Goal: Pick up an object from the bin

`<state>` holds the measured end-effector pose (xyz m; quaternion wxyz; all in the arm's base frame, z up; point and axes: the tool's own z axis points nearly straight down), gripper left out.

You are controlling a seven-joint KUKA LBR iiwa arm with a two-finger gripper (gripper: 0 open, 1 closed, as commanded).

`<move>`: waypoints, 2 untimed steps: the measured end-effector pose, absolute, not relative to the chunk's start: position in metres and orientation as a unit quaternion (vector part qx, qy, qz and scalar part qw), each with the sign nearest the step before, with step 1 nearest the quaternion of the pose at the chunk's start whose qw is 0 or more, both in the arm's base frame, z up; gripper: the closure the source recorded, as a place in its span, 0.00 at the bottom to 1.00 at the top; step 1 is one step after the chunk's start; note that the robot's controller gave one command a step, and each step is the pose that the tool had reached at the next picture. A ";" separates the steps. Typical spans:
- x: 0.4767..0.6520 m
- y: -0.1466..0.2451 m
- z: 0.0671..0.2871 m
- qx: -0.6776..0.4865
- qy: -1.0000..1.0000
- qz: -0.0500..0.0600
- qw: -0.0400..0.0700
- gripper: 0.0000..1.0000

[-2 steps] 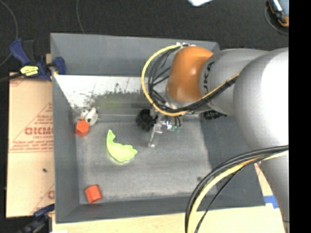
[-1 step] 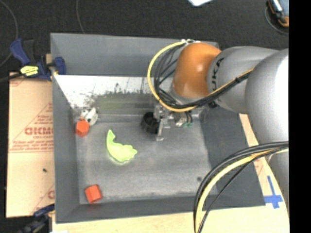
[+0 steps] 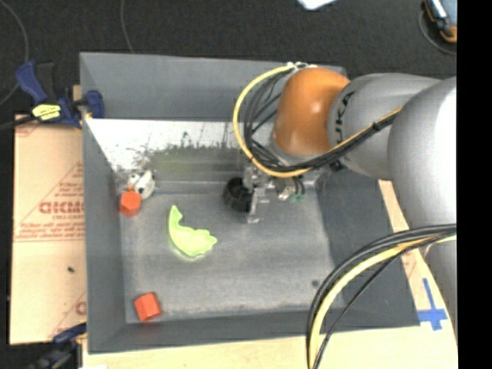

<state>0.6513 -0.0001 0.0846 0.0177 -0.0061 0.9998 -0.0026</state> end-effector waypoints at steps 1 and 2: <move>0.647 0.008 0.095 -0.006 1.000 -0.002 0.020 1.00; 0.643 0.006 0.101 -0.004 1.000 -0.002 0.018 1.00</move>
Offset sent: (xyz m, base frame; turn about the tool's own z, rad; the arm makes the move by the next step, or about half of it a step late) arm -0.0092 0.0066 0.0150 0.0082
